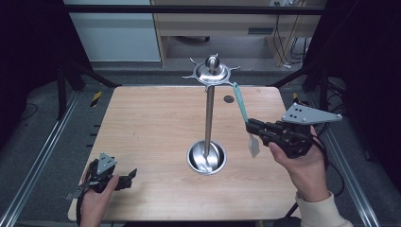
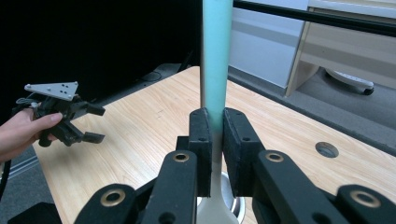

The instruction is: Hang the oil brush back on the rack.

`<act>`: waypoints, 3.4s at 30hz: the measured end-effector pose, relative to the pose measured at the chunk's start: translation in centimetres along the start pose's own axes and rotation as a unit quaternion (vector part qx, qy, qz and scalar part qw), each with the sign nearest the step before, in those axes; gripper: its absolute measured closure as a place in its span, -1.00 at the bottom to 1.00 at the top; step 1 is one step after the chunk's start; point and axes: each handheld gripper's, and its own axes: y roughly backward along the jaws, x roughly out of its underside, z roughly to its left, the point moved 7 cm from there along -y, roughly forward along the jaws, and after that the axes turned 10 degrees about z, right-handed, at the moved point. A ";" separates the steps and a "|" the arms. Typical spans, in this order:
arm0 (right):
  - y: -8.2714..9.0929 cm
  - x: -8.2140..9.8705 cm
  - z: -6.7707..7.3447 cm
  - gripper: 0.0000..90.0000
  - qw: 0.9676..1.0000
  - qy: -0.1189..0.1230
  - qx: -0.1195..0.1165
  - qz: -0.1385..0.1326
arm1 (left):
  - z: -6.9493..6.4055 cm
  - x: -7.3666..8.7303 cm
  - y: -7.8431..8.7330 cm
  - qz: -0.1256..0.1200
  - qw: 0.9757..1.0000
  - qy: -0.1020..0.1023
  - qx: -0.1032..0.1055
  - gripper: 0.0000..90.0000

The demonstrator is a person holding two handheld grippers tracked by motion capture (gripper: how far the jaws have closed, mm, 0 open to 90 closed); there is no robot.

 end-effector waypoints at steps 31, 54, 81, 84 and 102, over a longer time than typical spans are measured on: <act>-2.4 0.0 0.3 0.83 1.000 -0.010 0.009 -0.027 | 0.0 0.1 0.1 -0.001 1.000 0.004 0.002 -0.92; -3.4 0.0 0.4 0.83 0.999 -0.018 0.005 -0.037 | 0.0 0.1 0.1 0.000 1.000 0.004 0.003 -0.92; -3.0 -0.4 0.2 0.46 1.000 -0.008 0.018 -0.019 | -0.1 0.0 0.0 -0.002 1.000 0.001 0.001 -0.92; -2.4 -0.3 -0.2 0.17 0.999 -0.008 0.036 -0.014 | -0.1 0.1 0.0 0.001 1.000 -0.001 0.001 -0.92; 0.5 2.9 -6.2 -0.74 0.984 -0.065 0.168 0.005 | 0.0 -0.2 0.4 -0.019 1.000 0.004 -0.001 -0.93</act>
